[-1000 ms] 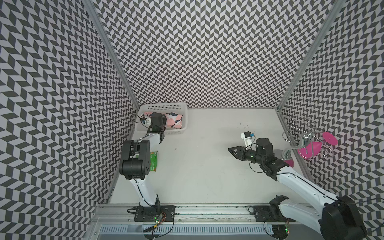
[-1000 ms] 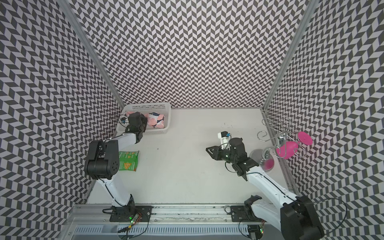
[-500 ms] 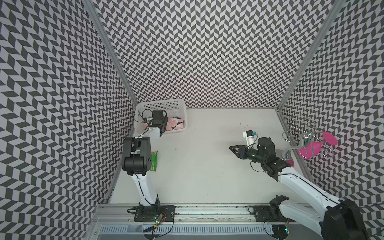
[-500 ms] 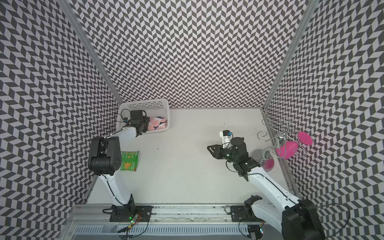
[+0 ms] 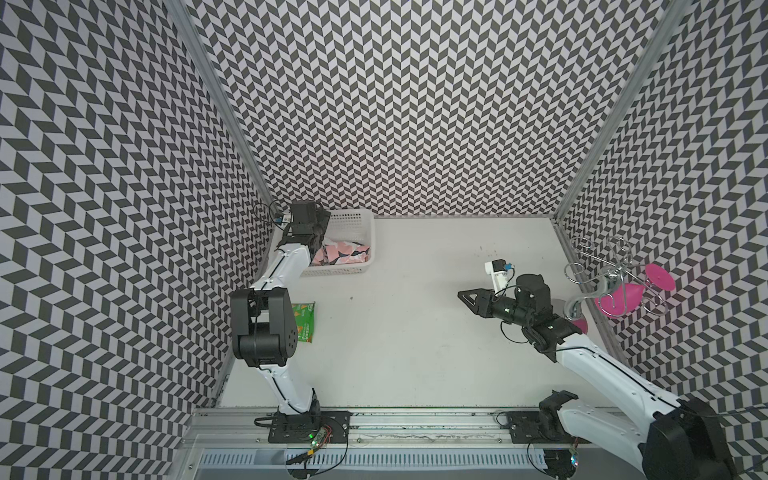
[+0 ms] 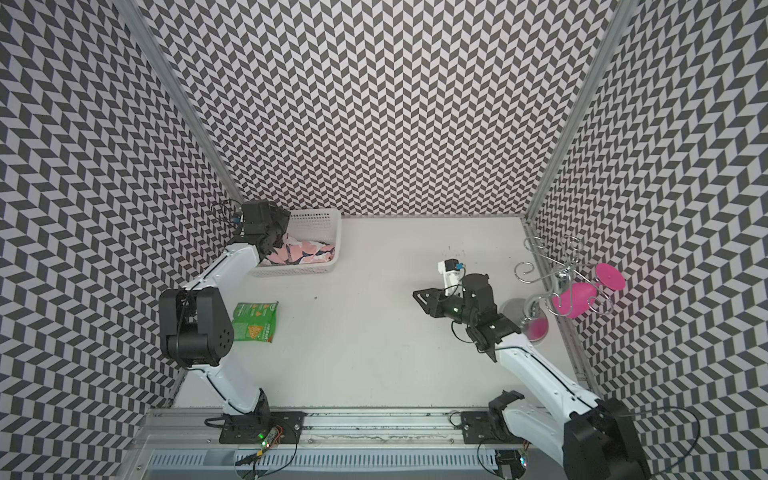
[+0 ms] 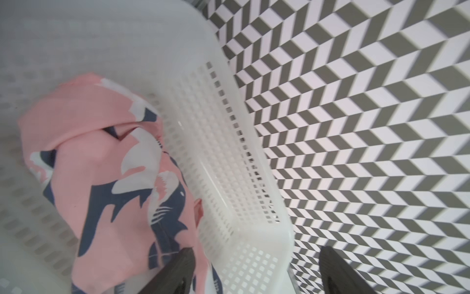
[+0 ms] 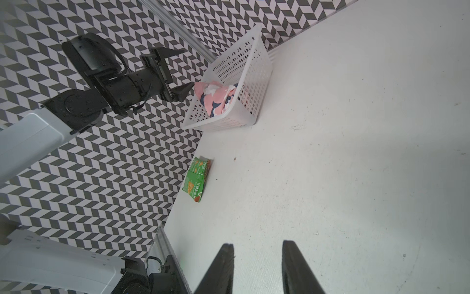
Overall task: Roll up the shorts
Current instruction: Place the shorts in the bin, then reset both arms
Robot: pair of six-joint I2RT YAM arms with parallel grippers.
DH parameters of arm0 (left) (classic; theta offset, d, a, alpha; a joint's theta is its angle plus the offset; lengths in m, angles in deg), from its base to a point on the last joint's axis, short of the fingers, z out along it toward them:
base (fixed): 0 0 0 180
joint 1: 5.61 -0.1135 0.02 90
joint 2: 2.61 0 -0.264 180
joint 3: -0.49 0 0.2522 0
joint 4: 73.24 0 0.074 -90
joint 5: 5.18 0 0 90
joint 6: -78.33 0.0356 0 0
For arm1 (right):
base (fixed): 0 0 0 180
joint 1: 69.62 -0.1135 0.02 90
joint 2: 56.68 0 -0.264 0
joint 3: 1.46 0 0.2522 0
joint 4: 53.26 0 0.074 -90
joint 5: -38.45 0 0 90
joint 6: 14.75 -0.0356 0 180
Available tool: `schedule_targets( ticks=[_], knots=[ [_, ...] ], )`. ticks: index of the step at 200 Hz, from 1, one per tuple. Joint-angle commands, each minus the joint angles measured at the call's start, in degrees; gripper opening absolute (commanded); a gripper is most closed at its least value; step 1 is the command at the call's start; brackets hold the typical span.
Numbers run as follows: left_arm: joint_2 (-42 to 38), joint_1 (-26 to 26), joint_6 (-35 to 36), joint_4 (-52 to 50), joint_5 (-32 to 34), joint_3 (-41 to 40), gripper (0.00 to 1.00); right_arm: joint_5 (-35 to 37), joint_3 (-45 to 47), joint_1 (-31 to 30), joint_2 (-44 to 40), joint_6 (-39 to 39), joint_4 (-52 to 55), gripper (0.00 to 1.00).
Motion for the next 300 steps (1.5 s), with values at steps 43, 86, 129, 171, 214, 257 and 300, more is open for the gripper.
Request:
schedule_targets(
  ticks=[43,86,129,171,214,257,300],
  knots=[
    [-15.2,0.09,5.86,2.03,-6.15,-10.81,0.73,-2.41,-3.5,0.33,3.64,1.45,-4.03,0.36],
    [-22.09,4.45,15.2,3.7,-11.19,-18.03,0.76,-2.36,-6.34,0.31,6.4,4.47,-1.92,0.44],
    [-26.93,14.46,30.39,0.81,-4.88,-23.22,1.0,13.99,-9.94,0.57,7.27,8.62,1.0,1.0],
    [-36.53,18.51,53.49,14.47,9.07,-38.25,1.0,40.13,-11.42,1.37,7.75,14.14,-0.82,0.99],
    [-34.36,9.77,58.95,21.25,13.45,-45.31,1.0,59.26,-0.67,5.05,6.53,23.96,-16.52,1.0],
    [-24.91,5.87,57.95,39.8,14.09,-52.72,0.97,61.97,10.12,11.12,8.5,24.39,-32.15,0.99],
    [-17.62,8.07,64.51,61.74,17.16,-60.19,0.95,59.33,21.77,11.43,15.39,29.32,-60.6,1.0]
  ],
)
